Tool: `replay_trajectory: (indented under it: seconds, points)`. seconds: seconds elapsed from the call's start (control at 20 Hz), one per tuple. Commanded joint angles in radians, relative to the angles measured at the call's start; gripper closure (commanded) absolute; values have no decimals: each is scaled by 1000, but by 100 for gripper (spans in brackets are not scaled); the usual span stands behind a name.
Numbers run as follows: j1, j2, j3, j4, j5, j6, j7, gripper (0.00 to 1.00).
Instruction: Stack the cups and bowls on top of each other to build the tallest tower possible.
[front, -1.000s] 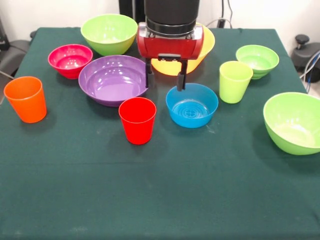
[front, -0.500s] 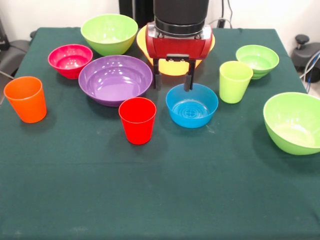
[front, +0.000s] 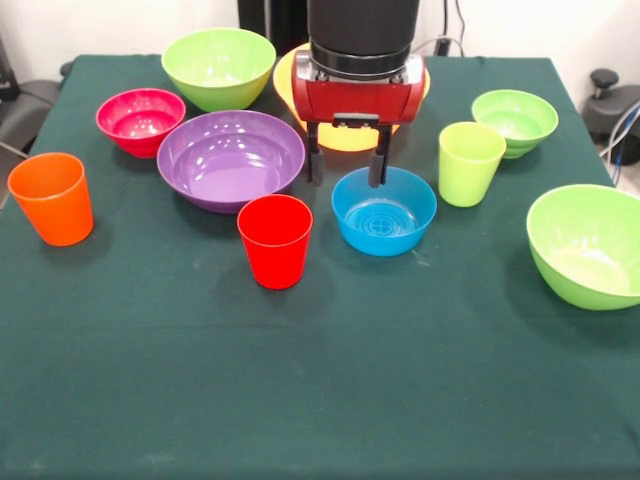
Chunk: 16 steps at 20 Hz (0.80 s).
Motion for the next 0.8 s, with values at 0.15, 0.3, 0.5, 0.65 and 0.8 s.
replay_trajectory:
  seconds: [0.15, 0.3, 0.5, 0.65, 0.8]
  points:
    - [21, 40, 48, 20, -11, -3, 90, 0]
    - [12, 34, 53, 34, -11, -5, 78, 0]
    - [7, 30, 55, 45, -16, -18, 72, 0]
    - [9, 30, 54, 46, -17, -23, 75, 0]
    - [8, 32, 56, 45, -16, -25, 76, 0]
